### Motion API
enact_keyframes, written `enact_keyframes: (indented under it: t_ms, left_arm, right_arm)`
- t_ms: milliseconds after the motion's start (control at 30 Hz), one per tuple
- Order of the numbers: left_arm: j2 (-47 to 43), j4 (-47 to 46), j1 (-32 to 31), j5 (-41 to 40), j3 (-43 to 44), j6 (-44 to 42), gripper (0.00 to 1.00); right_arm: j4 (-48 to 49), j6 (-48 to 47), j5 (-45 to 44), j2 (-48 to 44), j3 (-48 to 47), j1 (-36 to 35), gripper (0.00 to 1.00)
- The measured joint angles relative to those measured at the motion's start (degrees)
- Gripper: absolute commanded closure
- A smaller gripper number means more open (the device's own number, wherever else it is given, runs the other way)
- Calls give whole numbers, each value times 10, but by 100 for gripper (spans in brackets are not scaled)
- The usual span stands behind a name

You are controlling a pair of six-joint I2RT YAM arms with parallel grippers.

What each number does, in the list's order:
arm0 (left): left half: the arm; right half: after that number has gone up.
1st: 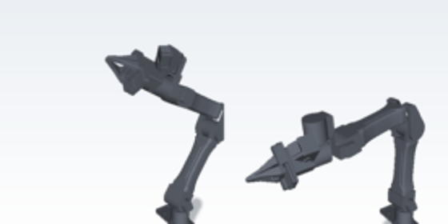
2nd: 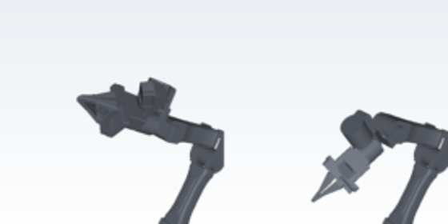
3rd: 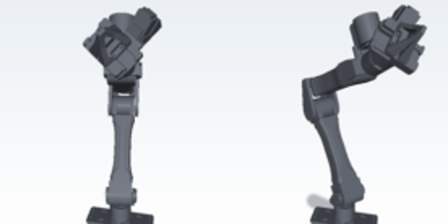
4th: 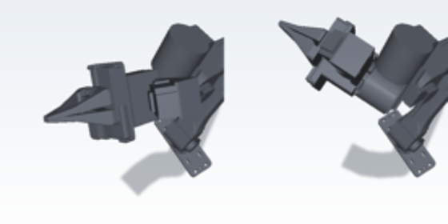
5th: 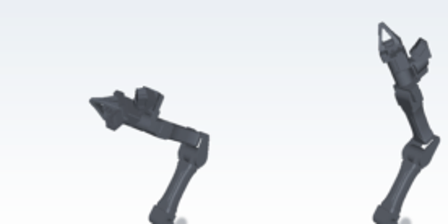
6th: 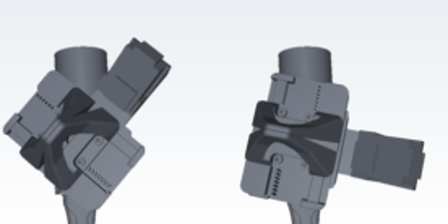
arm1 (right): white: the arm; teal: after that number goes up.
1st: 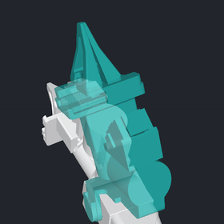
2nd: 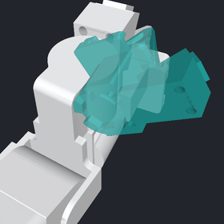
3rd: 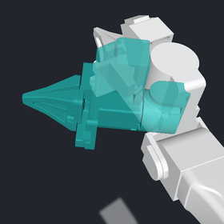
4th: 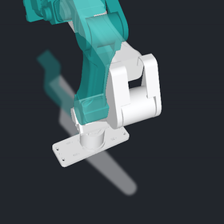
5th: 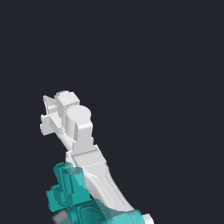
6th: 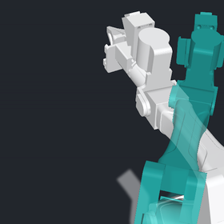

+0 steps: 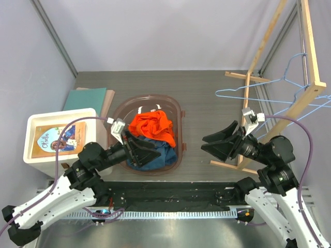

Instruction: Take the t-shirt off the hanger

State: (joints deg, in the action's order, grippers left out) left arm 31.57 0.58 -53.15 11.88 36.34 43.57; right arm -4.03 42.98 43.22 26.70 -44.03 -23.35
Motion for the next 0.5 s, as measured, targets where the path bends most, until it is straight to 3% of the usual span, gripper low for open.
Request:
enact_keyframes:
  t_ms: [233,500]
  left_arm:
    - [-72,-35,0,38,-77,46,28]
    - [-139,-56,0,51,-162,97,27]
  right_arm:
    - [-117,12,-64,-122,49,0,29]
    - [-292,32,-185,-228,119,0,5]
